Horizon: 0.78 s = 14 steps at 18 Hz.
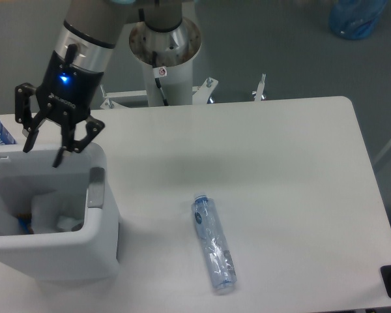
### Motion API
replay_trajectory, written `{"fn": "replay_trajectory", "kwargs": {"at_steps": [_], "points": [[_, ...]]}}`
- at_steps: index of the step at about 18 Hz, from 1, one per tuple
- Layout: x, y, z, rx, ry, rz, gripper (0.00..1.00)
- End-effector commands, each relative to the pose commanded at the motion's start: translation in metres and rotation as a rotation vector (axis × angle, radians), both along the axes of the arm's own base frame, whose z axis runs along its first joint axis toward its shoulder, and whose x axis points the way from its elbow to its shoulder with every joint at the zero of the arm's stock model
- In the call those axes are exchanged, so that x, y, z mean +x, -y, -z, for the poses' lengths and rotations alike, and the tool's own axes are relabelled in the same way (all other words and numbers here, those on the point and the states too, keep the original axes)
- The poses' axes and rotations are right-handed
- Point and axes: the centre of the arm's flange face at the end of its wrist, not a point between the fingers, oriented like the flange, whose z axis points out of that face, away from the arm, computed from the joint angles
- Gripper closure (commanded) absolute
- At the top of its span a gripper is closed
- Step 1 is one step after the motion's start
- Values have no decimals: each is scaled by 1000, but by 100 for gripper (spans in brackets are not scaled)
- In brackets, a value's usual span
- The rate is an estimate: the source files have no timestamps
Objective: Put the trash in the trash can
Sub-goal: 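Move the open gripper over to the clear water bottle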
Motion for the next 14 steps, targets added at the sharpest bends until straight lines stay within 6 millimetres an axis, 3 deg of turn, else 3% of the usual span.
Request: {"fn": "replay_trajectory", "kwargs": {"at_steps": [3,7,11,14], "points": [[-39,14,-7,6,-18,-73,0],[-103,39,0,-23,-30,-199,0],[-155,45,32,-141,-102,-302,0],[-191,34,65,-263,-160,-365,0]]}}
